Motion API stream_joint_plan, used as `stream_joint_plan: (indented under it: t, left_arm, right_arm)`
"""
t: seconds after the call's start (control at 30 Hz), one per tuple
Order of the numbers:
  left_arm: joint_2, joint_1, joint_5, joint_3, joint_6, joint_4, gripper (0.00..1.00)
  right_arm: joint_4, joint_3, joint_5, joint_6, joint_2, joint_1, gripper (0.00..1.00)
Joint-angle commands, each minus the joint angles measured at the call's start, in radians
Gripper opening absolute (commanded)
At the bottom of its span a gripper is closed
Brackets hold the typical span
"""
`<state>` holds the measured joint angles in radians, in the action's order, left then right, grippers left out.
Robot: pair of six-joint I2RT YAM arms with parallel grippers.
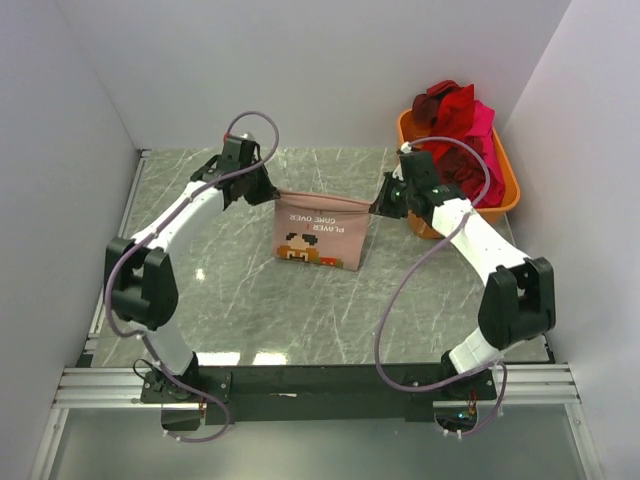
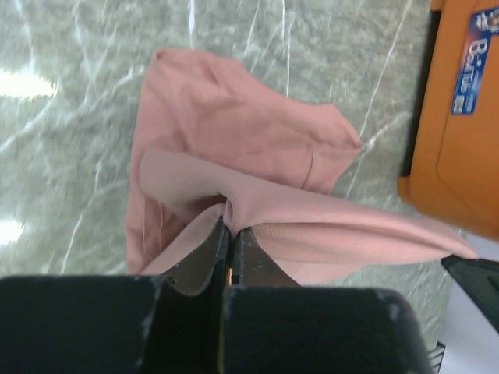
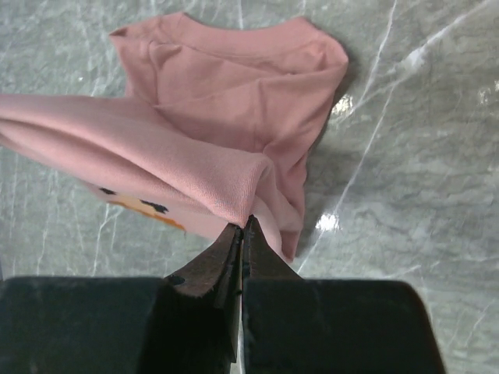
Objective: Fold and stack the t-shirts
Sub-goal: Fold the tshirt, then neatly place the folded tshirt to the corner
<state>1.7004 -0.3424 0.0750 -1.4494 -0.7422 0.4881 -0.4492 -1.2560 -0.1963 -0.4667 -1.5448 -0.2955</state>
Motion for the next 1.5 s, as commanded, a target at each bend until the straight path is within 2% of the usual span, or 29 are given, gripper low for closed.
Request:
stream_joint_plan:
  t: [0.0,0.13,0.2,0.23,0.27,0.3,0.33,0.37,0.4,0.43,0.47,0.53,0.6,0.63,0.8,0.83,1.13,1.4,1.47]
  left_arm:
    - [0.060,0.042,-0.038,-0.100,0.044,0.004,0.01]
    - [0.159,0.059,-0.035,-0.169,0.047,-0.011,0.01]
    - [0.235,0.066,-0.029,-0.206,0.056,-0.019,0.08]
    - [0.269,0.071,-0.018,-0.279,0.060,0.024,0.11]
    - [0.324,0.077,-0.003,-0.307,0.067,0.021,0.18]
    - [0.346,0.080,0.011,-0.345,0.072,0.009,0.26]
    - [0.364,0.082,0.025,-0.362,0.084,-0.024,0.39]
    - [0.398,0.088,0.034,-0.383,0.089,-0.025,0.66]
    - [0.413,0.091,0.066,-0.441,0.089,-0.007,0.76]
    - [0.426,0.092,0.084,-0.462,0.110,0.009,0.93]
    - [0.421,0.092,0.086,-0.468,0.116,0.003,0.99]
    - [0.391,0.092,0.101,-0.407,0.127,-0.035,0.99]
    - [0.331,0.092,0.112,-0.305,0.135,-0.106,0.99]
    - [0.299,0.092,0.120,-0.272,0.153,-0.123,0.99]
    - [0.268,0.091,0.155,-0.138,0.193,-0.158,0.99]
    - [0.271,0.091,0.164,-0.132,0.208,-0.155,0.99]
    - [0.364,0.062,0.184,-0.132,0.248,-0.135,0.99]
    - [0.462,0.014,0.138,-0.203,0.261,-0.076,0.99]
    - [0.481,0.008,0.118,-0.198,0.259,-0.068,0.83]
  right_arm:
    - [-0.002,-0.080,0.055,0.025,-0.052,0.039,0.00]
    - [0.036,-0.140,0.067,0.014,-0.168,0.056,0.00]
    - [0.056,-0.190,0.054,0.011,-0.221,0.067,0.00]
    - [0.093,-0.210,0.040,0.016,-0.280,0.073,0.00]
    - [0.099,-0.233,0.034,0.019,-0.313,0.075,0.05]
    - [0.092,-0.303,0.037,0.022,-0.375,0.075,0.07]
    - [0.077,-0.337,0.053,0.023,-0.403,0.076,0.17]
    - [0.066,-0.371,0.055,0.028,-0.428,0.076,0.29]
    - [0.054,-0.431,0.051,0.040,-0.445,0.076,0.39]
    - [0.034,-0.454,0.046,0.046,-0.463,0.076,0.47]
    - [0.033,-0.467,0.026,0.056,-0.463,0.072,0.59]
    - [0.050,-0.458,0.014,0.079,-0.427,0.067,0.70]
    - [0.066,-0.412,-0.008,0.103,-0.370,0.061,0.73]
    - [0.078,-0.390,-0.009,0.106,-0.348,0.058,0.78]
    - [0.119,-0.223,-0.080,0.123,-0.186,0.027,0.80]
    - [0.136,-0.195,-0.090,0.122,-0.163,0.022,0.85]
    - [0.262,0.145,-0.189,0.054,0.150,0.007,0.89]
    - [0.193,0.343,-0.045,0.062,0.405,0.007,0.91]
    - [0.190,0.378,-0.026,0.060,0.439,0.006,0.91]
